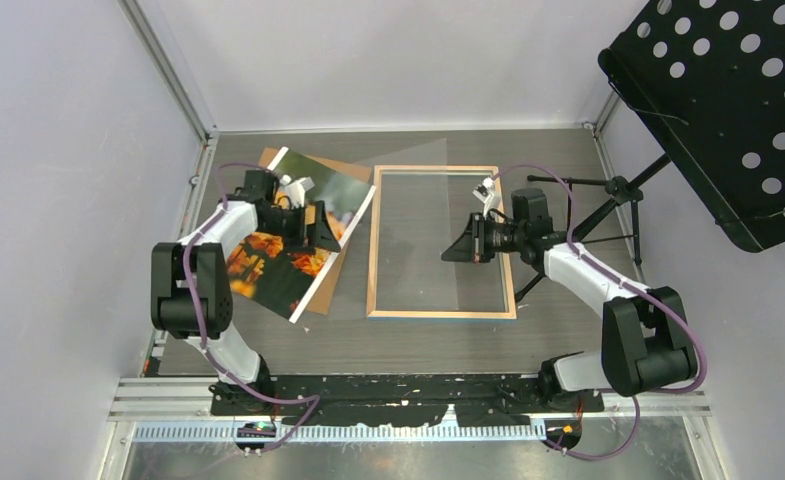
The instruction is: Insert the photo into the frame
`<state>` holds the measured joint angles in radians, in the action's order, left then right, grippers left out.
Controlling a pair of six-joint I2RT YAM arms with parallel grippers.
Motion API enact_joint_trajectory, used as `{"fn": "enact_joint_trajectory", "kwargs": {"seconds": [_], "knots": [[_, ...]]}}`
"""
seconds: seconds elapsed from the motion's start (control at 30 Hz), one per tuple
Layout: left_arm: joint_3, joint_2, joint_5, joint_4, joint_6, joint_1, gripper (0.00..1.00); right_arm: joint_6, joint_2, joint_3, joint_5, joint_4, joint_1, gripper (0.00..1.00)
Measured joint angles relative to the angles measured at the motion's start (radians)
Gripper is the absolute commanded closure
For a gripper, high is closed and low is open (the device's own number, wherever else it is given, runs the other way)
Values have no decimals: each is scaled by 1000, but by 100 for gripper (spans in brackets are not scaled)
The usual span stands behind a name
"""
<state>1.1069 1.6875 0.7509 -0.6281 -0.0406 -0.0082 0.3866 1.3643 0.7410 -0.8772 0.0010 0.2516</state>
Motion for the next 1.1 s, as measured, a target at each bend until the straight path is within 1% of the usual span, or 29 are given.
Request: {"fn": "enact_joint_trajectory", "kwargs": {"seconds": [0.2, 0.43, 0.73, 0.93, 1.1], "knots": [[-11, 14, -6, 46, -71, -90, 0, -176, -6, 16, 5, -251, -74, 94], [-14, 52, -44, 105, -163, -157, 0, -309, -32, 53, 22, -432, -130, 94], [-39, 54, -66, 152, -231, -222, 0, -380, -55, 75, 61, -534, -191, 94], [-51, 60, -61, 187, -253, -266, 1, -388, -63, 75, 80, -553, -212, 94], [-55, 85, -49, 237, -272, -272, 2, -389, -63, 75, 83, -556, -221, 94]]}}
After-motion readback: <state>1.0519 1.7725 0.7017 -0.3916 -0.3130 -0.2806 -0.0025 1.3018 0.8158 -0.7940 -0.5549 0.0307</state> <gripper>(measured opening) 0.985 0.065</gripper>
